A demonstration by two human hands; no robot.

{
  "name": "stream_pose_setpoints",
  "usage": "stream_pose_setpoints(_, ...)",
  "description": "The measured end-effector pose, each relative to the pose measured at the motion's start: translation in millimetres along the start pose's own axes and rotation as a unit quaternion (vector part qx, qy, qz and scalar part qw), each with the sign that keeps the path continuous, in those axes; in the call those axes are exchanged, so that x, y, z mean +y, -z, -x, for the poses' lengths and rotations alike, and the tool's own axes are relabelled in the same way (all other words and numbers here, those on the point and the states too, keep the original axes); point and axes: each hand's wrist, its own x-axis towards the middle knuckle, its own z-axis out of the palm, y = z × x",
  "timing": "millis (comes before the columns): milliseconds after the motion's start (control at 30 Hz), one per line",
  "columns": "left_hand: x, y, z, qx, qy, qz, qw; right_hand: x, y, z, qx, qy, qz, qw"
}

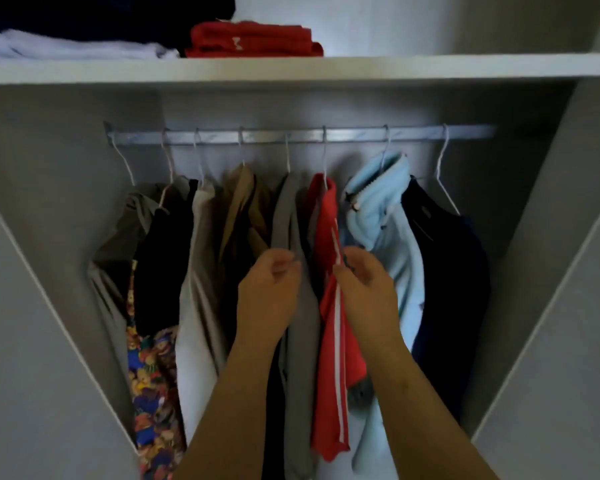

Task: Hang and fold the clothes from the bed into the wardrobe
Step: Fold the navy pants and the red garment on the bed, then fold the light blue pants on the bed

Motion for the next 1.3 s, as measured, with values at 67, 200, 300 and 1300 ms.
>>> stream_pose_setpoints(67, -19, -23, 19, -0.035, 0.037, 0.002, 0.999, 24, 21, 18, 0.034, -0.06, 0.008, 0.998)
stream_pose_setpoints(200, -39, -60, 59, -0.187, 0.091, 0.037, 0.977, 58, 53, 62, 0.121, -0.174, 0.017, 0.977)
stream_pose_setpoints(300, -50, -68, 87, -0.27, 0.12, 0.044, 0.954, 66, 63, 100, 0.192, -0.223, 0.018, 0.955)
stream_pose_setpoints(1300, 81, 173, 764, -0.907, -0.112, 0.045, 0.404, -114, 110, 861, 0.872, -0.194, 0.002, 0.449)
